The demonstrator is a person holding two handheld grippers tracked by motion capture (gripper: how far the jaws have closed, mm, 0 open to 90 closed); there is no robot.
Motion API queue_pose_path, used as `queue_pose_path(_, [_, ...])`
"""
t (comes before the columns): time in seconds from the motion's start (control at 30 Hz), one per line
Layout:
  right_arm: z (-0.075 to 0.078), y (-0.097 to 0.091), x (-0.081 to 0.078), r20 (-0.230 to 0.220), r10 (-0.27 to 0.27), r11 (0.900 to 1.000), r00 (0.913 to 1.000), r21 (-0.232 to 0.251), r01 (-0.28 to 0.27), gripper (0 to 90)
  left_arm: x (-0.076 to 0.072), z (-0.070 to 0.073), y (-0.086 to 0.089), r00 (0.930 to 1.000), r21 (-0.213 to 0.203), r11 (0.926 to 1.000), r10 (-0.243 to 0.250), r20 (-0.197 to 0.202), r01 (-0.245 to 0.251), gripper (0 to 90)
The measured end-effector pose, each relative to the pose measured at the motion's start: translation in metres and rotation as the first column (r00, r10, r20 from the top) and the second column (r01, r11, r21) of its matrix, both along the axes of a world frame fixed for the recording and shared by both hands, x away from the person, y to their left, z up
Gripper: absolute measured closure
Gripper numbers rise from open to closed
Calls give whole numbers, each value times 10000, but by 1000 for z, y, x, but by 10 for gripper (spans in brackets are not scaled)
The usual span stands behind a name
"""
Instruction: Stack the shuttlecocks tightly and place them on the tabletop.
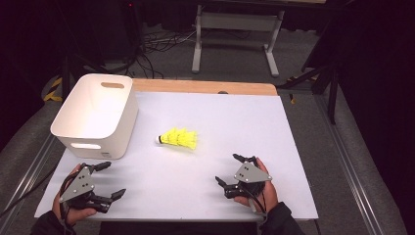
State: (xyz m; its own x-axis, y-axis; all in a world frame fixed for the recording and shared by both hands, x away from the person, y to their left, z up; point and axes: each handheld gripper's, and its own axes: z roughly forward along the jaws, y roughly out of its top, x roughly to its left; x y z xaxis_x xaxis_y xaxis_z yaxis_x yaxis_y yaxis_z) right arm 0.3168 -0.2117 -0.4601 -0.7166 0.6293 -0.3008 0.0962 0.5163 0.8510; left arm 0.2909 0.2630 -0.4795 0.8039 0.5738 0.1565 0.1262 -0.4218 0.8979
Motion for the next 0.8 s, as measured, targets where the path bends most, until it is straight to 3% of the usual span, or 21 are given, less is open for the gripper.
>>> queue_pose_path(0.43, [-2, 0, 1, -217, 39, 10000, 9998, -19, -39, 109, 3, 0, -2, 9998, -20, 9998, -179, -3, 179, 48])
queue_pose_path(0.8, [-5, 7, 5, -727, 233, 9997, 9971, -103, -241, 95, 2, -1, -4, 9997, 18, 9997, -246, -33, 246, 50])
